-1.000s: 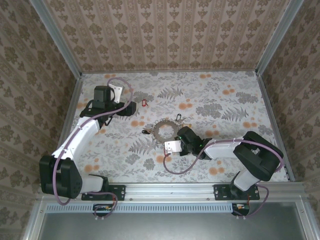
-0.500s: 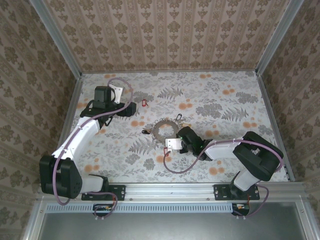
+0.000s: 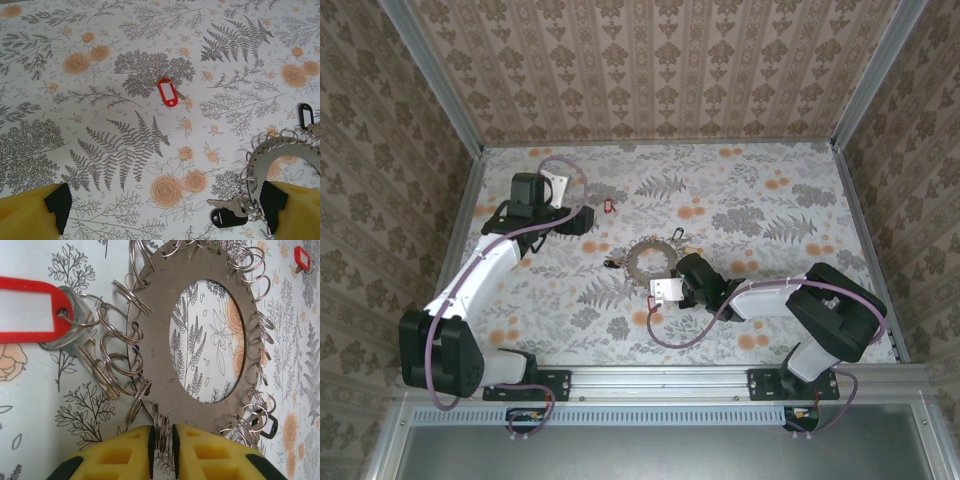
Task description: Put the keys on the keyring
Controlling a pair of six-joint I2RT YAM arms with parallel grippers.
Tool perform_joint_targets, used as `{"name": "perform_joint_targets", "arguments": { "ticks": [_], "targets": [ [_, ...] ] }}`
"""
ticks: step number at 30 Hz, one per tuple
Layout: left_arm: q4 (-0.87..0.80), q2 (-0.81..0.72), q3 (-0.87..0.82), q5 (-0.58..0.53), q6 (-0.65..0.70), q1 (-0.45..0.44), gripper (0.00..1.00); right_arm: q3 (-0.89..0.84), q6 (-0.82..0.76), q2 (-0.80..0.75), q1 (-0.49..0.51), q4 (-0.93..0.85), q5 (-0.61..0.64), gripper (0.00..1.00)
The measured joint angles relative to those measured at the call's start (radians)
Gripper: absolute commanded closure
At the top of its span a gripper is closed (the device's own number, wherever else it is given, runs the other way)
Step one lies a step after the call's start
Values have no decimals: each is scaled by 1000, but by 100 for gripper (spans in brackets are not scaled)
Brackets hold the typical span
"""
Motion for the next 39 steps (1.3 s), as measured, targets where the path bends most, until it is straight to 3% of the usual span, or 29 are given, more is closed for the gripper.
{"name": "perform_joint_targets", "arguments": {
  "ticks": [7, 17, 21, 26, 32, 39],
  "targets": [
    [-1, 0, 0, 0, 6, 0, 0, 1, -2, 16, 0, 0, -2, 79],
    [2, -1, 0, 17, 14, -1, 0, 0, 25, 11, 0, 11, 1, 91],
    [61, -53, -58, 114, 43, -1, 0, -10, 55, -53, -5, 12, -25, 95],
    [233, -164, -204, 349, 78, -13, 0, -18, 93, -133, -27, 12, -80, 97],
    [322, -219, -280, 629, 230, -80, 19, -30, 161, -300, -73, 0, -205, 97],
    [197, -235, -247, 721, 470, -255, 51, -31, 284, -477, -125, -10, -386, 97]
  ]
}}
